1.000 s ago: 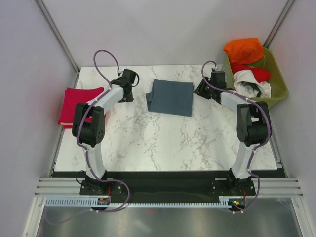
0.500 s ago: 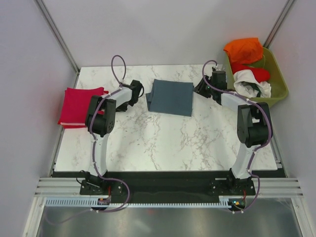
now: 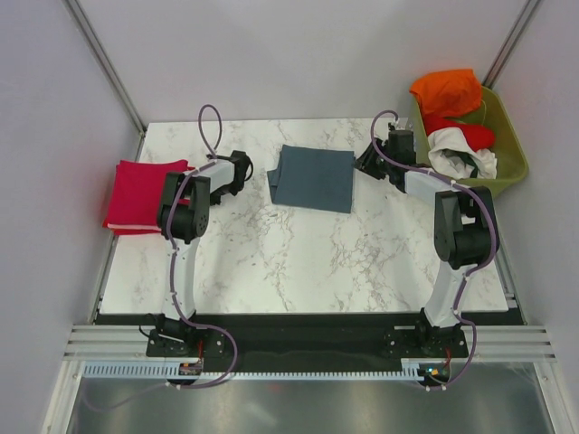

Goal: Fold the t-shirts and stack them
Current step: Fold the tshirt

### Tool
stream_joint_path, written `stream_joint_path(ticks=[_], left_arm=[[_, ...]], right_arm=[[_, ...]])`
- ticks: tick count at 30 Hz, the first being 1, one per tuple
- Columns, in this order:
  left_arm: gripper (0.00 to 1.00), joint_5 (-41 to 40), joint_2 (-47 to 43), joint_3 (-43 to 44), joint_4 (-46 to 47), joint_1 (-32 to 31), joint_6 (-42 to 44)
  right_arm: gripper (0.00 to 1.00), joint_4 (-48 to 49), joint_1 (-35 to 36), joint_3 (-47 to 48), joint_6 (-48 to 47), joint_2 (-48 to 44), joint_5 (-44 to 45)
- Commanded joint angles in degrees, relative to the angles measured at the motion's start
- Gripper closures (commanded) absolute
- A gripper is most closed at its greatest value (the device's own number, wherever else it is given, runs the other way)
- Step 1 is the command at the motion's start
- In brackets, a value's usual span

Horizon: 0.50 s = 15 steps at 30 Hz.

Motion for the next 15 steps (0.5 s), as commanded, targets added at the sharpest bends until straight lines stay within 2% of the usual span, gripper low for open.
stream_joint_path(ticks=[1, 7, 12, 15], left_arm=[[0.98, 0.1, 0.5, 1.6, -0.1, 0.4, -0.5], [0.98, 5.6, -5.0, 1.0, -0.1, -5.0, -2.8], [0.98, 16.4, -8.1, 4.6, -0.2, -10.7, -5.7], [0.96, 22.1, -9.8, 6.4, -0.1, -11.9, -7.8]], right_arm=[[0.59, 2.6, -0.2, -0.2, 0.5, 1.0, -0.9], [0.60, 2.1, -0.4, -0.4, 0.4, 1.1, 0.5], [0.59, 1.5, -1.4, -1.2, 0.1, 0.8, 1.0], [0.50, 1.6, -1.9, -2.2, 0.2, 0.0, 1.3]])
